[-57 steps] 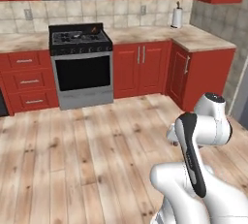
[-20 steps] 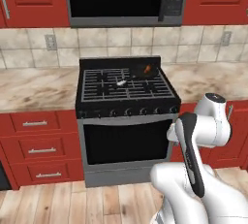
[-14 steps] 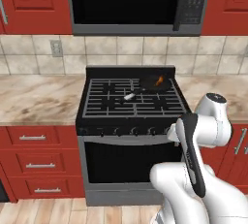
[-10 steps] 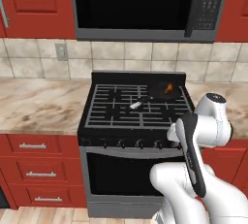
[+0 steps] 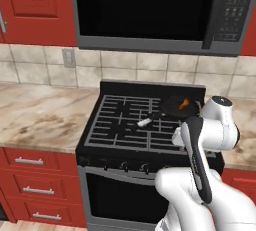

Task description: Take the chicken drumsticks from the pan and place one on each plate on the dining counter.

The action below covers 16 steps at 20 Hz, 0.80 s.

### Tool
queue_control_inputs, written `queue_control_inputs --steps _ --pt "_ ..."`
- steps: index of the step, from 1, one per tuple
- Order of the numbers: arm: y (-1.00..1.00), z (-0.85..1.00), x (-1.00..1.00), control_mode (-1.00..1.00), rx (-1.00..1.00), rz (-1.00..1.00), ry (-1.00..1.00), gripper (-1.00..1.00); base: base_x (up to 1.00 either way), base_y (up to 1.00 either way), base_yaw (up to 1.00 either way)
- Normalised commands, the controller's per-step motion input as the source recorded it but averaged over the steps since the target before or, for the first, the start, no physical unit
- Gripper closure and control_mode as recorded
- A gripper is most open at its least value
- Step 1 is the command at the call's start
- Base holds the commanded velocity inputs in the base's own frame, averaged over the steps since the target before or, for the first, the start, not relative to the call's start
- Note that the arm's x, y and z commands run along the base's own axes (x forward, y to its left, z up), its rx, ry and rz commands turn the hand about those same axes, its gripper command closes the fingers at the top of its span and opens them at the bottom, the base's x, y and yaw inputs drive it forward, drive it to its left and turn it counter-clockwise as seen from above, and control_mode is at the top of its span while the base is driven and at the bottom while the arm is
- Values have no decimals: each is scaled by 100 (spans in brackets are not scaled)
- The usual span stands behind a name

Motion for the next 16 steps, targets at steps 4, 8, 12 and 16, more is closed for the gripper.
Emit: queue_control_inputs --steps 4,8,12,16 --pt "0 0 0 100 0 0 0 -100 41 -56 21" --pt "0 0 0 100 0 0 0 -100 40 -52 20" --pt "0 0 0 100 0 0 0 -100 44 -50 19" --pt "-28 -12 23 -100 0 -5 0 -100 12 -11 3"
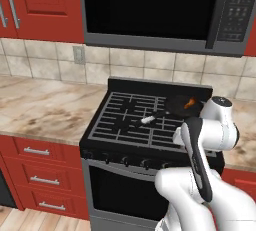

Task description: Take the chicken drumsticks from the pan and place one on each plate on the dining counter.

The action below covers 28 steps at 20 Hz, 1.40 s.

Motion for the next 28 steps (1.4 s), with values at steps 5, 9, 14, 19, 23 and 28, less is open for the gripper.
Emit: queue_control_inputs --steps 5,9,14,19,23,28 --pt "-46 -7 26 -100 0 -24 0 -100 0 0 0" --pt "-39 0 37 -100 0 -27 0 -100 0 0 0" --pt "-27 8 58 -100 0 -19 0 -100 0 0 0" --pt "-24 3 86 -100 -2 -13 1 -100 0 0 0" --pt "-9 12 92 -100 -10 -11 7 -100 0 0 0" --pt "-21 19 77 -100 -13 -12 11 -100 0 0 0"
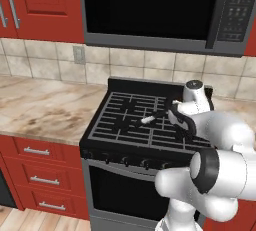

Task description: Take the chicken drumsticks from the pan and place one on each plate on the dining counter.

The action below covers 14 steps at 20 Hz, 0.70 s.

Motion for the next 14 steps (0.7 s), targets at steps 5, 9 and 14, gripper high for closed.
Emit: queue_control_inputs --steps 5,9,14 --pt "-39 13 66 -100 -6 -9 11 -100 0 0 0" --pt "-58 -2 49 -100 -1 -5 7 -100 0 0 0" --pt "-48 -12 58 -100 0 -1 1 -100 0 0 0"
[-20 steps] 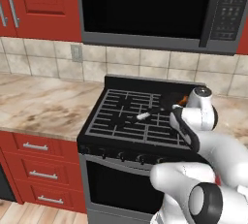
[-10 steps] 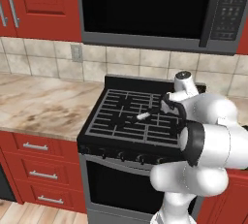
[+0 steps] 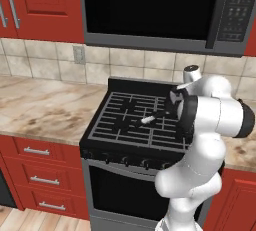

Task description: Take the chicken drumsticks from the pan and place one on each plate on the dining counter.

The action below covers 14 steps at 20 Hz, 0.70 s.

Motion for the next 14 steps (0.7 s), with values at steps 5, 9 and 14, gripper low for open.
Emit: queue_control_inputs --steps 5,9,14 --pt "-21 -25 81 -100 0 0 0 -100 0 0 0" --pt "-10 -54 84 -100 0 0 0 -100 0 0 0" --pt "-23 -53 72 -100 0 0 0 -100 0 0 0"
